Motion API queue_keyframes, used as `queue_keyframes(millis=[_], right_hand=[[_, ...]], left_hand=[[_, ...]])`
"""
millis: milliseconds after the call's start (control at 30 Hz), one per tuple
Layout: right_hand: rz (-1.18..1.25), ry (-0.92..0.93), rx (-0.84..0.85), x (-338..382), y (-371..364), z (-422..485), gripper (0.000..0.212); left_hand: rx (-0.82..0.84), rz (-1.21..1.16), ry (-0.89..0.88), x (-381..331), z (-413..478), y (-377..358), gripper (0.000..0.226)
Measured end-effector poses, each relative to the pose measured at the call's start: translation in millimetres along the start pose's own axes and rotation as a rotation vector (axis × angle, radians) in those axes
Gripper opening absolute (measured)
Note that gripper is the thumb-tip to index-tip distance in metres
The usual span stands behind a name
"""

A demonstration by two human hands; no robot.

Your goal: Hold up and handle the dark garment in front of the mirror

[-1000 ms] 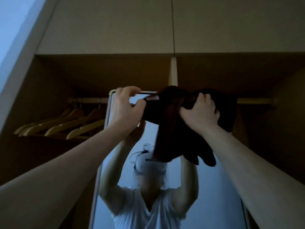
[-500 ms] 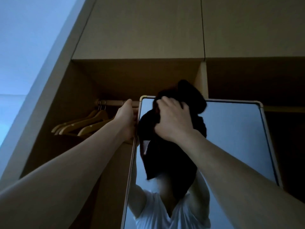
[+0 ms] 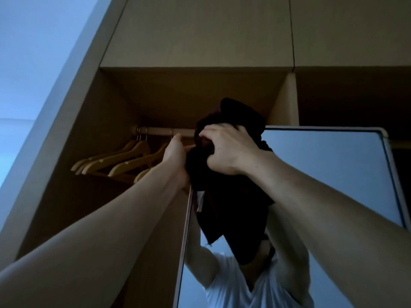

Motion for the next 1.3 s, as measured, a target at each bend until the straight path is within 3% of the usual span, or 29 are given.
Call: queue_keyframes(millis=[267, 467, 667, 867, 1133, 1300], right_hand=[[-0.077, 0.167, 0.039, 20, -34, -56, 0.055], [-0.058, -0.032, 0.017, 6, 8, 2, 0.070], [-0.049, 0.062, -0.062, 34, -50, -80, 0.071], [-0.031, 0.284, 0.201, 46, -105, -149, 0.060], [-0.137, -0.010, -0.024, 23, -9, -27, 0.065], [-0.143, 0.012, -0.089, 37, -35, -69, 0.067]], left_hand=[[0.055, 0.086, 0.022, 0, -12, -3, 0.063], [0.107, 0.105, 0.034, -6, -20, 3, 0.062], [0.115, 0.170, -0.005, -8, -29, 5, 0.063], [0.123, 0.122, 0.008, -2, -32, -3, 0.059], [0.158, 0.188, 0.023, -8, -29, 5, 0.060], [0.201, 0.140, 0.049, -7, -27, 0, 0.063]])
Point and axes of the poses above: each hand's wrist, its own z-axis towards the middle knuckle, its own y-axis out of the back of the hand, x = y × z, the point moved 8 cm from there along z, towards the middle knuckle, and after that the axes turned 11 degrees about z, right-handed, at the moved point
